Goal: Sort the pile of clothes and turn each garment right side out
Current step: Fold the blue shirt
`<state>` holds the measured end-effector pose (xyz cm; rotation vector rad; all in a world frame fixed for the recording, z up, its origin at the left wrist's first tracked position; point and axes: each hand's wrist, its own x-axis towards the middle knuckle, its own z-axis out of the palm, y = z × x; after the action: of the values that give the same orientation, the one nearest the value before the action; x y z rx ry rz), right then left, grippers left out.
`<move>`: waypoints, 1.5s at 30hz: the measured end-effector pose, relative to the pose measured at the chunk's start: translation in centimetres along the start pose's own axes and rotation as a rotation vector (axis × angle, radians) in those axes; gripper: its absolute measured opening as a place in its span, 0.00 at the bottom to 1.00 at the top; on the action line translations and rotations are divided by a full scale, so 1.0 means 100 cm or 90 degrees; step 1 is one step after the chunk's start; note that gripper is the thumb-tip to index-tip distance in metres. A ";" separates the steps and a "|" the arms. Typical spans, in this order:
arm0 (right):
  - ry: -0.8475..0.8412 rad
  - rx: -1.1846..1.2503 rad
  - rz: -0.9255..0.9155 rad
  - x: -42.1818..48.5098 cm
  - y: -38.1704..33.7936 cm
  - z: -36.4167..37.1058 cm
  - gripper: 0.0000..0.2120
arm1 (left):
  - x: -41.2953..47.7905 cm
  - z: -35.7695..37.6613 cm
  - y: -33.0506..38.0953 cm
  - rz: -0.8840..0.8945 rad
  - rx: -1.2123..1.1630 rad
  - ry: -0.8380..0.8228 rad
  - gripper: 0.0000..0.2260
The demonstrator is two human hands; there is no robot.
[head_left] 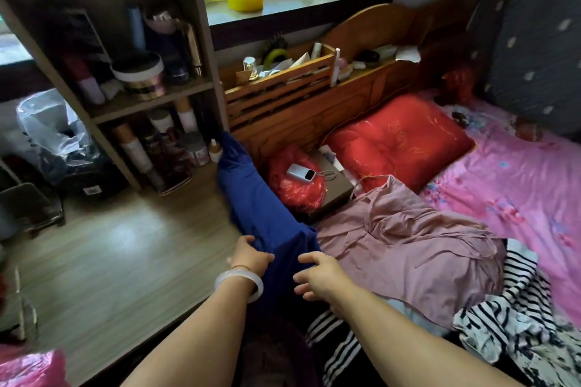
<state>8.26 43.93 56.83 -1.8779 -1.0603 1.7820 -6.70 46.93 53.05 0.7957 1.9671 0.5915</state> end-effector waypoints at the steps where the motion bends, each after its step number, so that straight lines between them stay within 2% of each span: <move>1: 0.003 -0.001 0.002 0.002 0.000 -0.001 0.20 | 0.000 0.003 0.003 -0.016 -0.045 0.002 0.28; 3: -0.005 -0.010 -0.019 0.005 0.001 -0.004 0.22 | -0.004 0.007 0.010 -0.080 -0.145 0.014 0.22; 5: -0.015 -0.085 -0.078 0.010 0.004 -0.009 0.31 | -0.009 0.009 0.019 -0.131 -0.262 -0.039 0.15; 8: -0.017 -0.204 -0.176 0.007 0.003 -0.015 0.50 | -0.037 0.021 0.036 -0.079 -0.350 -0.177 0.04; 9: -0.007 -0.203 -0.203 0.005 0.002 -0.017 0.51 | -0.048 0.026 0.043 -0.031 -0.341 -0.200 0.04; 10: 0.010 -0.186 -0.227 0.000 0.000 -0.021 0.47 | -0.059 0.031 0.048 0.021 -0.310 -0.205 0.06; 13: 0.095 -0.080 -0.277 -0.010 -0.005 -0.040 0.17 | -0.090 0.035 0.064 0.187 -0.187 -0.249 0.17; 14: 0.118 -0.058 -0.280 -0.015 -0.006 -0.050 0.12 | -0.099 0.034 0.068 0.238 -0.140 -0.267 0.18; 16: 0.128 -0.028 -0.281 -0.026 -0.008 -0.074 0.13 | -0.115 0.029 0.073 0.341 -0.036 -0.255 0.17; 18: 0.117 -0.038 -0.285 -0.042 -0.011 -0.102 0.17 | -0.126 0.029 0.073 0.435 0.091 -0.151 0.20; 20: 0.070 -0.030 -0.278 -0.059 -0.016 -0.129 0.22 | -0.135 0.032 0.071 0.470 0.194 -0.072 0.24; 22: -0.016 0.006 -0.258 -0.075 -0.022 -0.149 0.24 | -0.152 0.040 0.069 0.468 0.245 -0.105 0.32; 24: -0.075 -0.014 -0.254 -0.097 -0.026 -0.170 0.21 | -0.175 0.056 0.071 0.489 0.223 -0.109 0.35; 27: -0.145 -0.048 -0.245 -0.129 -0.029 -0.200 0.13 | -0.203 0.078 0.078 0.522 0.134 -0.049 0.29; 30: -0.206 -0.106 -0.233 -0.155 -0.021 -0.233 0.04 | -0.225 0.090 0.090 0.533 0.163 -0.113 0.18; 32: -0.207 -0.223 -0.229 -0.167 -0.016 -0.257 0.20 | -0.239 0.092 0.095 0.497 0.137 -0.198 0.13; 33: -0.178 -0.315 -0.238 -0.176 -0.011 -0.267 0.23 | -0.247 0.094 0.098 0.465 0.110 -0.236 0.10; 34: -0.128 -0.437 -0.261 -0.179 -0.005 -0.275 0.22 | -0.253 0.095 0.100 0.440 0.093 -0.261 0.08; 36: 0.031 -0.693 -0.310 -0.183 0.009 -0.290 0.13 | -0.265 0.101 0.104 0.454 0.113 -0.262 0.05; 37: 0.106 -0.765 -0.329 -0.184 0.015 -0.294 0.09 | -0.269 0.103 0.105 0.482 0.138 -0.249 0.06; 40: 0.218 -0.751 -0.337 -0.179 0.032 -0.309 0.12 | -0.279 0.111 0.107 0.549 0.182 -0.169 0.09; 43: 0.237 -0.663 -0.310 -0.177 0.037 -0.328 0.17 | -0.280 0.107 0.106 0.568 0.213 -0.078 0.17; 45: 0.241 -0.613 -0.323 -0.174 0.038 -0.335 0.16 | -0.278 0.102 0.105 0.565 0.259 -0.038 0.20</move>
<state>42.60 37.20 71.50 -1.9830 -2.2010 0.5964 16.05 34.67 71.02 1.9514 1.6268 0.6491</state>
